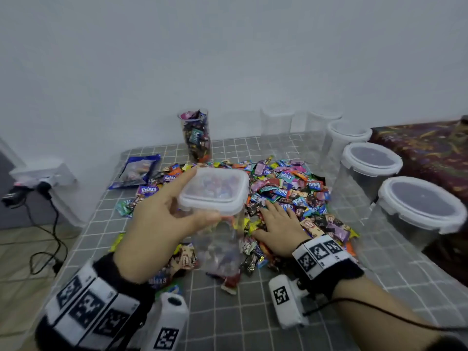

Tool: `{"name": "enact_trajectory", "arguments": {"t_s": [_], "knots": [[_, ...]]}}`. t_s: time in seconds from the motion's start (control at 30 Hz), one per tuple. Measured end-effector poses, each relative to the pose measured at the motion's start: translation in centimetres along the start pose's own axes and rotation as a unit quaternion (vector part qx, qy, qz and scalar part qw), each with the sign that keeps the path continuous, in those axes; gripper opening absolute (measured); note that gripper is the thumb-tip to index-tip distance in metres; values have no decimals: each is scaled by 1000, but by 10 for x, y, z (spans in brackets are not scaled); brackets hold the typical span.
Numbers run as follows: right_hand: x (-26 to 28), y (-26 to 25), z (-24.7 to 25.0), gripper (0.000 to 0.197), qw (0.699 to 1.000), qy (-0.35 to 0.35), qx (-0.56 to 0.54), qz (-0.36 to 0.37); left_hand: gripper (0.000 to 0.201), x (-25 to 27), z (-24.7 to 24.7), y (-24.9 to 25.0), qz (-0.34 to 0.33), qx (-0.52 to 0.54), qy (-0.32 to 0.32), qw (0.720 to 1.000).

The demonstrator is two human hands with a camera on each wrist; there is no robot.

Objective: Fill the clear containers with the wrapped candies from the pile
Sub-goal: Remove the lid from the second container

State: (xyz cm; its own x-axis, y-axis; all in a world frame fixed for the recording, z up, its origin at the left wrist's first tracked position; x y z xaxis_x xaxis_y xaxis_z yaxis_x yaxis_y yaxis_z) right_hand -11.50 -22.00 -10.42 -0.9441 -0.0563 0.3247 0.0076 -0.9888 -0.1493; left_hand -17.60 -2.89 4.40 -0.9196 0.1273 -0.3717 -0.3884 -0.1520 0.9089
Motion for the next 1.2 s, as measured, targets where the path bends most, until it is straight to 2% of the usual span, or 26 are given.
{"name": "enact_trajectory", "arguments": {"t_s": [0.13, 0.33, 0.4, 0.47, 0.63, 0.9, 1.07, 1.2], "knots": [[0, 0, 0, 71, 1000, 3, -3, -3, 87, 29, 15, 1, 35, 4, 10, 999], [-1, 0, 0, 70, 1000, 3, -1, -11, 94, 42, 15, -12, 76, -47, -35, 995], [-1, 0, 0, 69, 1000, 5, -3, -14, 95, 39, 17, -17, 73, -59, -14, 995], [0, 1, 1, 69, 1000, 7, -5, -15, 85, 35, 18, -16, 61, -87, 10, 994], [0, 2, 1, 69, 1000, 8, -15, -17, 78, 23, 12, -16, 35, -115, 51, 991], [-1, 2, 2, 69, 1000, 20, -9, -20, 73, 12, 5, -33, -3, -176, 108, 978], [0, 1, 5, 67, 999, 22, -27, -27, 71, 14, -2, -29, -26, -180, 92, 979], [9, -10, 24, 62, 992, 51, -115, -12, 60, 18, 0, -26, -44, -140, 72, 986]]}}
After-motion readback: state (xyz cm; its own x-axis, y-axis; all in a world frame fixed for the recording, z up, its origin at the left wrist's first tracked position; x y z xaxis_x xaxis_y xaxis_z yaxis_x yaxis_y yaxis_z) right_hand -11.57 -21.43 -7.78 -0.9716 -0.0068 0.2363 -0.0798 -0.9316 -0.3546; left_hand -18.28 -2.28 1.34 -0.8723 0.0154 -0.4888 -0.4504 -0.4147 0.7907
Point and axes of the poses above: each hand's wrist, its own x-axis away from the middle knuckle, its own z-axis out of the back of the hand, y = z × x, the point moved 10 cm from there along -x, towards the middle knuckle, and after that the axes turned 7 degrees about -z, right-handed, at the moved point
